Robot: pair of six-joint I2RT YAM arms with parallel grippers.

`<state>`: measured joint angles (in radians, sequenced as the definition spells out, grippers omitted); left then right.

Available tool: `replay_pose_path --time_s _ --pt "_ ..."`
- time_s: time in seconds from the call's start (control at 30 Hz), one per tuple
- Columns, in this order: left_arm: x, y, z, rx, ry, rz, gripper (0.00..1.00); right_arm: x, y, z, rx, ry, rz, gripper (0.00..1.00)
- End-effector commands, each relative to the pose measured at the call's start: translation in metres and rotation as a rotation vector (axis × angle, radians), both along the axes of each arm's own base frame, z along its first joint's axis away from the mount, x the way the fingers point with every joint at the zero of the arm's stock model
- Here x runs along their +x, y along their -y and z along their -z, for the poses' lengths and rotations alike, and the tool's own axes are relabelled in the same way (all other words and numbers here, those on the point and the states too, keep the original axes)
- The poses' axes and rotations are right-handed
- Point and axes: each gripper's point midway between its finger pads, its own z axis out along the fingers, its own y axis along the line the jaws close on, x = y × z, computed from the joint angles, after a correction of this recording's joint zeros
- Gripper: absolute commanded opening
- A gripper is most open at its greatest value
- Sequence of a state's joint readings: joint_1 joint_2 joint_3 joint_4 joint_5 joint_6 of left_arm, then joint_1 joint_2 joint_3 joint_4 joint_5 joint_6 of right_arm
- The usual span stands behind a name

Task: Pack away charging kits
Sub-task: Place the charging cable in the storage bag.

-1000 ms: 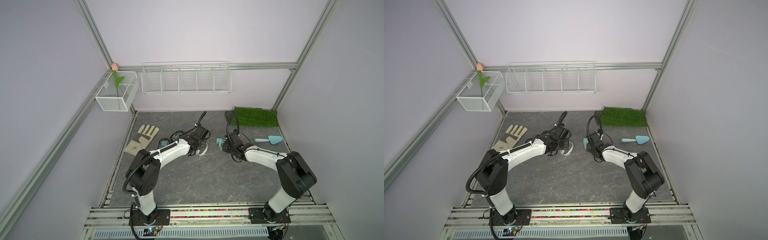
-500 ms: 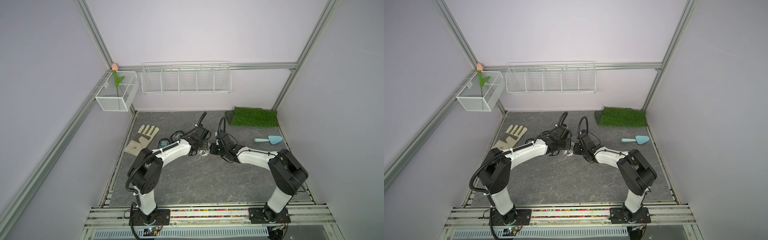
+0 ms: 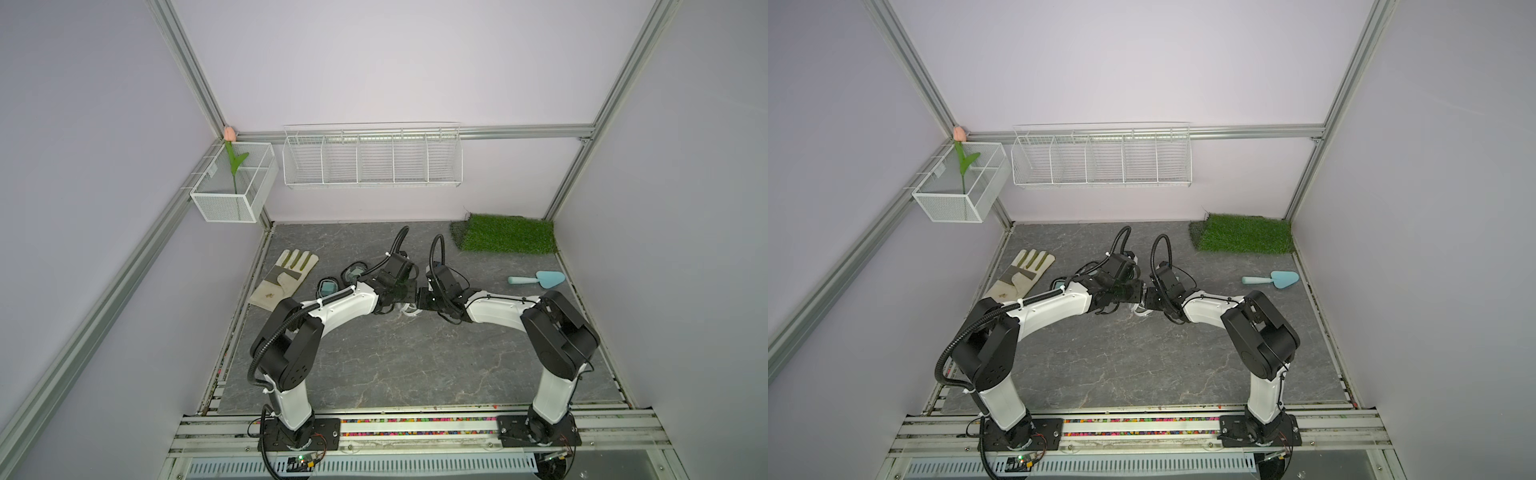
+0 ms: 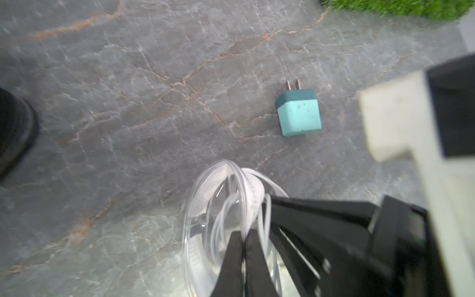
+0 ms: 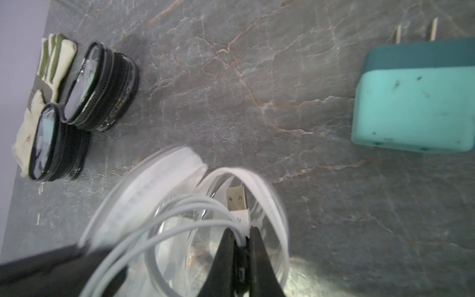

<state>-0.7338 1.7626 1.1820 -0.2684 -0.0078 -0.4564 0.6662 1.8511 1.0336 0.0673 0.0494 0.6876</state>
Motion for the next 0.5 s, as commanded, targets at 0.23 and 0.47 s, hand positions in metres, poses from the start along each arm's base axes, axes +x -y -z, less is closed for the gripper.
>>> replay_pose_path --time_s 0.23,0.47 --pt "-0.002 -0.001 -0.024 -0.181 0.002 0.028 0.00 0.009 0.024 0.006 -0.168 -0.005 0.058 0.06" --pt "0.012 -0.009 -0.016 -0.098 0.045 -0.045 0.00 0.000 0.011 0.003 -0.224 0.008 0.001 0.06"
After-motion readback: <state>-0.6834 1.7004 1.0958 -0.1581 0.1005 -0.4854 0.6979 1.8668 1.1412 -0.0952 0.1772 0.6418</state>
